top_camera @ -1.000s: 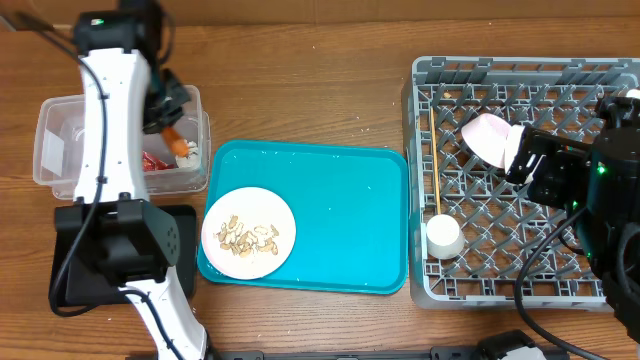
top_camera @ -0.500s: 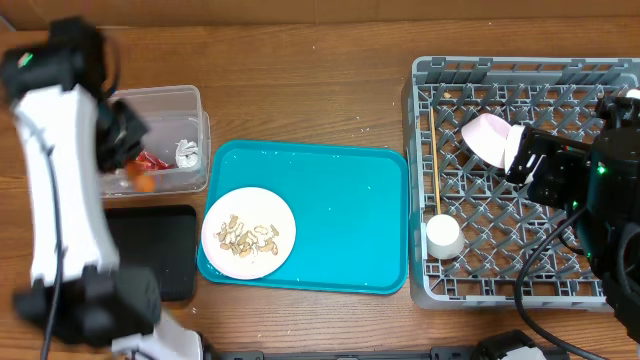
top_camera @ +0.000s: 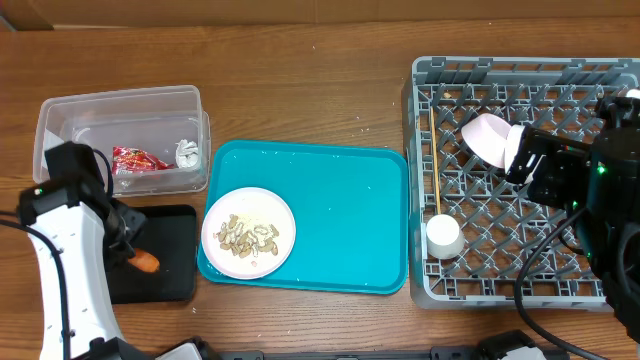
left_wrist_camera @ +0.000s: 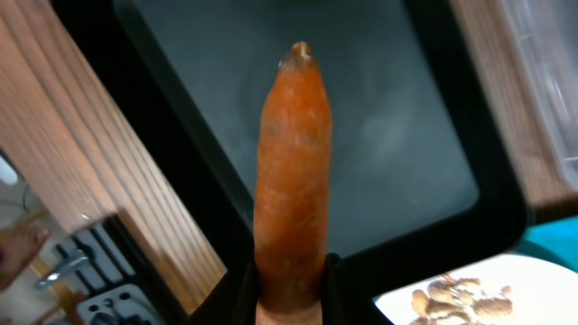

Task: Sort waste into correct bins and load items into the dishwasher
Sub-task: 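Carry the carrot with left gripper and drop it on the black tray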

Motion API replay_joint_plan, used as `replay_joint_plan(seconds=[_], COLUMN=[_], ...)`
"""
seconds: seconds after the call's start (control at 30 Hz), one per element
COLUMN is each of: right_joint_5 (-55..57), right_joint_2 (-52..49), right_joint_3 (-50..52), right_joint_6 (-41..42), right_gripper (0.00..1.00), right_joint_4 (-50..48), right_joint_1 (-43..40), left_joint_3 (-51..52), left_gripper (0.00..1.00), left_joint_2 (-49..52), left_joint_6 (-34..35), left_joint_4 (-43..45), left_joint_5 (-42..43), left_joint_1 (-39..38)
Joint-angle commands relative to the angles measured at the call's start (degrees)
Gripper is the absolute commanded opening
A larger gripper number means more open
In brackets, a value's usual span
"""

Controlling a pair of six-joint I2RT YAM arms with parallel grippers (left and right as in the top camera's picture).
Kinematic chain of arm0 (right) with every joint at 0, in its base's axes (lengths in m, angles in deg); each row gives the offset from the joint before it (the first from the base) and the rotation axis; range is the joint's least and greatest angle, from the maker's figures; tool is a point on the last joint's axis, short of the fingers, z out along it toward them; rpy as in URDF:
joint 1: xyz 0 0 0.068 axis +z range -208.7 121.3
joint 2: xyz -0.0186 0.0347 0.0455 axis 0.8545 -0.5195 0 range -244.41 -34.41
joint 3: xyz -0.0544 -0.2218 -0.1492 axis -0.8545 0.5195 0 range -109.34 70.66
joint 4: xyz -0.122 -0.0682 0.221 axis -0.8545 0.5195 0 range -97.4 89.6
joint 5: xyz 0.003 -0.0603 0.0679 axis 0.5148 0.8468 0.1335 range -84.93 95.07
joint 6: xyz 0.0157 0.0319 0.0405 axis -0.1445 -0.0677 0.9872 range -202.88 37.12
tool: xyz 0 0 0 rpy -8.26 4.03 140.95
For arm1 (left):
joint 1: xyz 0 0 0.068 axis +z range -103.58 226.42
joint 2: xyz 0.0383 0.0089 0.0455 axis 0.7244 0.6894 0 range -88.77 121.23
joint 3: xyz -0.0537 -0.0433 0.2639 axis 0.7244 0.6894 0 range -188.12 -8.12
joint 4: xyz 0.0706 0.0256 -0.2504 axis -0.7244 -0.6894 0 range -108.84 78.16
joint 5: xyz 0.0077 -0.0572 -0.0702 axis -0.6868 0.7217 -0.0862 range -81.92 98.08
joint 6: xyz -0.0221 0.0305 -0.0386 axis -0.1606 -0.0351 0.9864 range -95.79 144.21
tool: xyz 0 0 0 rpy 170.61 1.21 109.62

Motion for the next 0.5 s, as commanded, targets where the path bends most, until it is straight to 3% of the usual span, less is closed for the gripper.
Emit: replay_joint_plan(seconds=[0.0,0.07,0.13,0.17,0.23,0.3,0.47], right_joint_5=[0.8,0.8,0.8,0.8,0.8,0.8,0.8], right_joint_2=[0.1,0.1,0.1,0.1,0.1,0.1,0.1], right_joint_3=[-0.5,-0.5,-0.5,-0.5,-0.5,-0.5,-0.5], right_joint_6=[0.5,0.5,0.5,0.5,0.5,0.5,0.5], right_gripper=[1.00,1.00,1.00,1.00,1.00,1.00,1.00], right_joint_4=[-0.2,-0.2,-0.2,-0.2,-0.2,-0.2,-0.2], right_joint_1=[0.2,0.2,0.2,0.2,0.2,0.2,0.2], left_joint_3=[5.2,8.2,10.5,11.0,10.2,7.8,-1.3], left_gripper=[0.20,0.29,0.50,0.56,0.57,0.42,0.42], left_joint_2=[0.1,0.6,1.1,1.1,1.0,0.9,0.5], left_joint_6=[2.3,3.8,6.1,7.2,6.9,3.0,-7.6], left_joint_4=[7.3,10.7,12.4,12.3,11.6,10.1,5.1], left_joint_5=[2.1,2.1,1.8,2.0,3.0,5.9,11.6], left_joint_1=[0.7,0.7,0.8,0.8,0.8,0.7,-4.0])
